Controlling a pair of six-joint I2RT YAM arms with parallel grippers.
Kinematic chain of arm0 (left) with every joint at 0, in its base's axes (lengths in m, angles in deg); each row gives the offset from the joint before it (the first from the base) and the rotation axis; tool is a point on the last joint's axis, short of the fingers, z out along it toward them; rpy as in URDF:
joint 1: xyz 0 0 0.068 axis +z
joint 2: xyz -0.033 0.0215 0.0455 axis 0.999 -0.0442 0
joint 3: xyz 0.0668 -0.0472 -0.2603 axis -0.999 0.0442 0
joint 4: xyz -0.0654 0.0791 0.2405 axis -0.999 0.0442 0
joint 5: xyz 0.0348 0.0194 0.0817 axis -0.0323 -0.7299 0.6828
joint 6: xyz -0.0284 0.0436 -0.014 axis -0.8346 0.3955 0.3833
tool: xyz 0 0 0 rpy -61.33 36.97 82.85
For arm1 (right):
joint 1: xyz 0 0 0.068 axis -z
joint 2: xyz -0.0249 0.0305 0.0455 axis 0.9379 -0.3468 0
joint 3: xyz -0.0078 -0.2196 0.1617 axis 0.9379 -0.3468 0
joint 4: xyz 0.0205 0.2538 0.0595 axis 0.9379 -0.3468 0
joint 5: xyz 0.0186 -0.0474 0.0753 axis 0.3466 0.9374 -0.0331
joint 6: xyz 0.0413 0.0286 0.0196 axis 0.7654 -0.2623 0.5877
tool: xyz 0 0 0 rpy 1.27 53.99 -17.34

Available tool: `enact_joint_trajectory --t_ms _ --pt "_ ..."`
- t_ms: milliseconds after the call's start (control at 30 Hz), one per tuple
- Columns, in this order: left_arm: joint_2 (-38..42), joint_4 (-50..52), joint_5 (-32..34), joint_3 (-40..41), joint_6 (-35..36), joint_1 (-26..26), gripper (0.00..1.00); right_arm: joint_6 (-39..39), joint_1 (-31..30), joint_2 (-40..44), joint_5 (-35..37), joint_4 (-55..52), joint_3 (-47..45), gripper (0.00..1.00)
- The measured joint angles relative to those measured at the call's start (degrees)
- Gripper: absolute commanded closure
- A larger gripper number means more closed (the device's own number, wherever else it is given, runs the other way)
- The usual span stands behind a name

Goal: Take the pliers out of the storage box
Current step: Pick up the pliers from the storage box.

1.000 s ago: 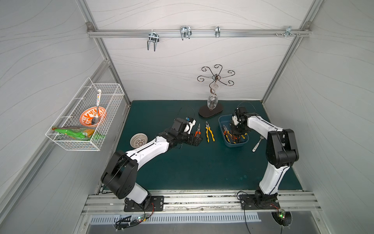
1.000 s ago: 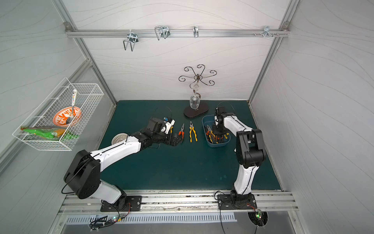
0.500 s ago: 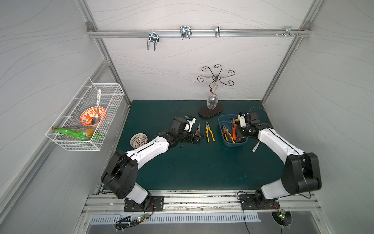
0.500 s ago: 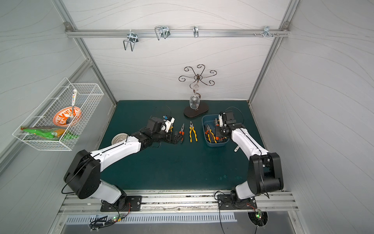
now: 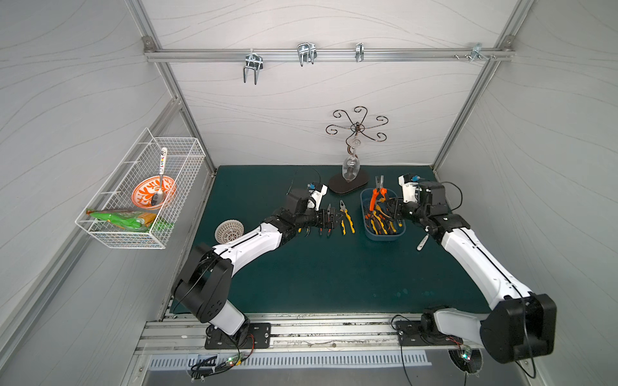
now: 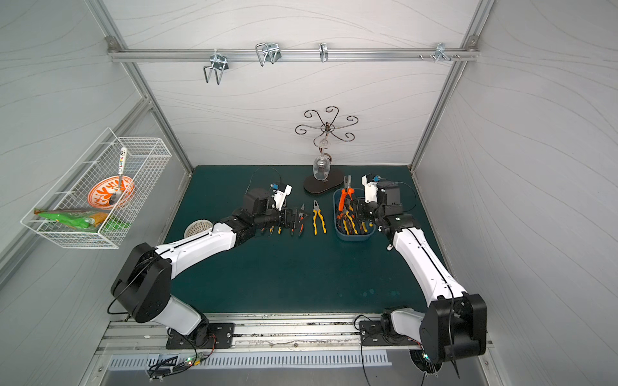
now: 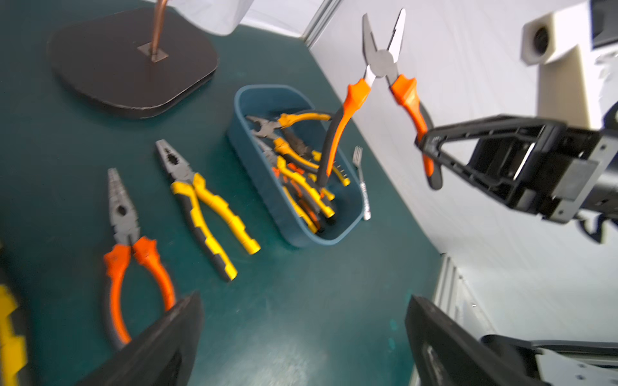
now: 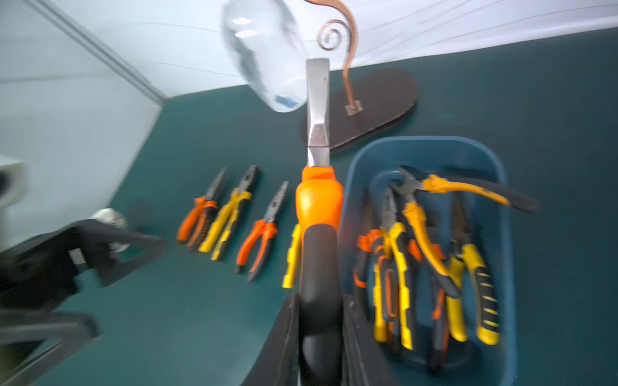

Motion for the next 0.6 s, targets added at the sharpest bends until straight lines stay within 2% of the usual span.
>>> enact_joint_trajectory --t_ms 167,267,400,533,600 --pt "-1.79 -9.51 -4.74 -0.24 -5.60 0.50 0.02 4.55 0.37 0.07 -11.32 4.63 -1.81 1.00" --pt "-3.04 -15.43 -7.61 -0.24 -10.73 1.29 0.13 7.96 0.50 -0.22 -18.93 8.46 -2.95 1.00" --pt "-4.74 -21.62 -10.25 -0.63 -18.34 3.65 0.17 12.90 0.55 -1.86 -28.52 14.97 -3.23 1.00" --pt "-7.41 -27.87 -12.90 -2.49 -25.75 5.29 0.30 17.35 0.57 -4.94 -37.09 21.22 -3.21 1.00" --pt "-8.04 -29.94 -13.84 -3.28 -27.93 5.62 0.33 18.93 0.55 -6.32 -39.95 23.10 -3.19 1.00"
